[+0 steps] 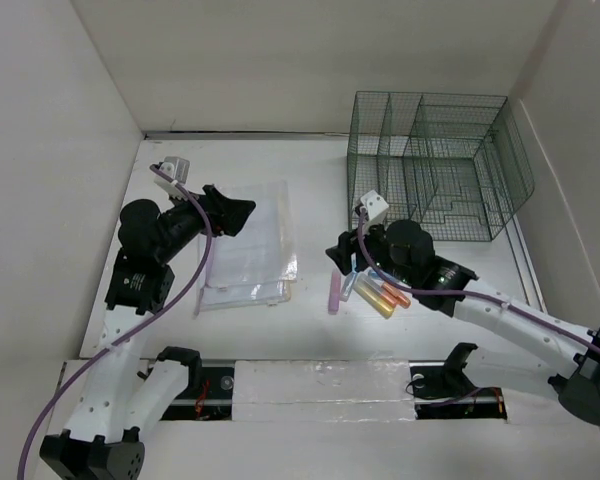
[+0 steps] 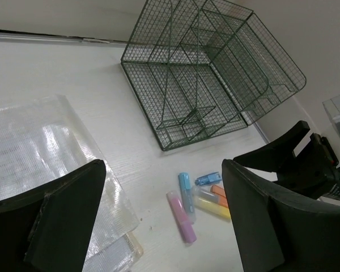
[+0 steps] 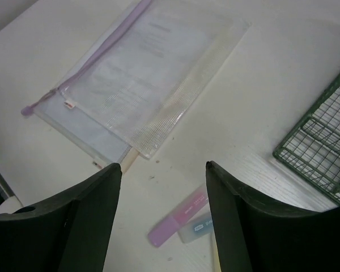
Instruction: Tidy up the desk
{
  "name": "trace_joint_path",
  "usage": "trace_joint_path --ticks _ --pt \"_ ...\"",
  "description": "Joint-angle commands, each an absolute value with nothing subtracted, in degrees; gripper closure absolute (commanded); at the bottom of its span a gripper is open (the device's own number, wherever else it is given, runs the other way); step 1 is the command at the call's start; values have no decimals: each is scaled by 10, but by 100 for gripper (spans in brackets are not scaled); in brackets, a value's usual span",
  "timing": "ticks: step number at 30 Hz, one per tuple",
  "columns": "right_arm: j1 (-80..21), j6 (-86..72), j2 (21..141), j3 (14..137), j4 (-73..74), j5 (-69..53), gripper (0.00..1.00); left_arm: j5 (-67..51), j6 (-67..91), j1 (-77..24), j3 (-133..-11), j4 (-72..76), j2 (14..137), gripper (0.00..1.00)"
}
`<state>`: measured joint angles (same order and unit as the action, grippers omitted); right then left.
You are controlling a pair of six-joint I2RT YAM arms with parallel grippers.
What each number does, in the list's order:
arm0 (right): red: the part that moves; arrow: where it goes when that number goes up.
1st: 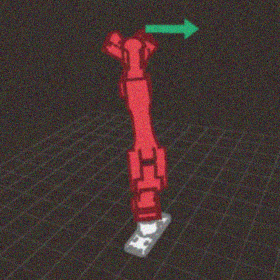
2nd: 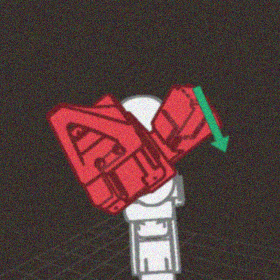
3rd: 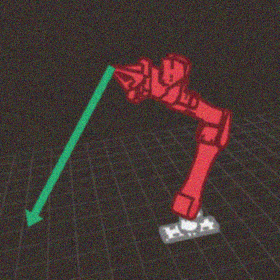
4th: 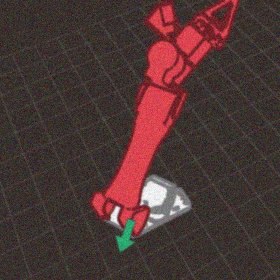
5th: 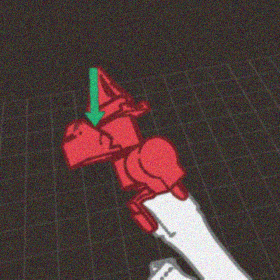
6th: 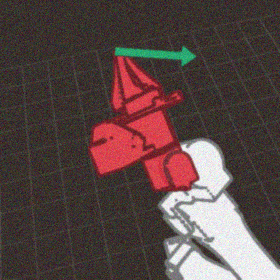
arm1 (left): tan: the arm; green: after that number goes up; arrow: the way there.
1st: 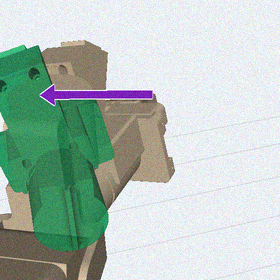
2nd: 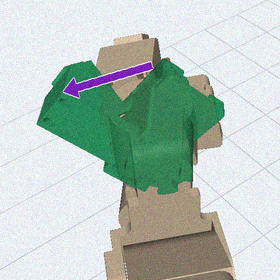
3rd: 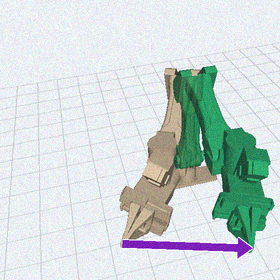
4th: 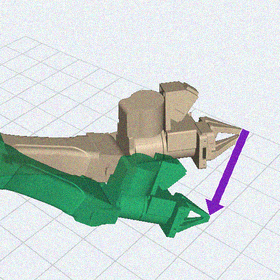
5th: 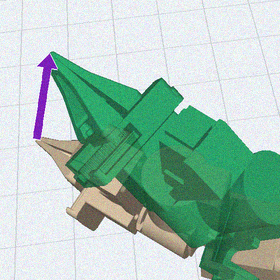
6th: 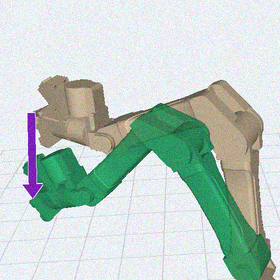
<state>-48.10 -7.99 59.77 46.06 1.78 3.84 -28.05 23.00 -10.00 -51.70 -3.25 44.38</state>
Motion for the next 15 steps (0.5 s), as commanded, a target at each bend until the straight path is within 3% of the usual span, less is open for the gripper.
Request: trace_joint_path --ticks 1,5,8,9,11,12,13,15 --pt "-485 -90 602 454 -44 28 33 -282 228 -98 -512 -8 446 19" --pt "-485 -91 613 448 -57 48 35 -276 231 -98 -514 -8 449 19" --pt "-485 -92 636 449 -72 61 46 -255 234 -98 -512 -12 454 21" --pt "-485 -92 643 450 -77 62 53 -246 236 -98 -512 -14 458 22" --pt "-485 -95 670 453 -90 69 77 -222 237 -98 -512 -20 461 28" --pt "-485 -98 680 460 -94 81 94 -212 241 -98 -512 -22 464 30" --pt "-485 -99 692 463 -100 84 100 -195 243 -98 -512 -25 468 31" --pt "-485 -106 731 478 -105 105 100 -174 249 -98 -512 -31 479 40"
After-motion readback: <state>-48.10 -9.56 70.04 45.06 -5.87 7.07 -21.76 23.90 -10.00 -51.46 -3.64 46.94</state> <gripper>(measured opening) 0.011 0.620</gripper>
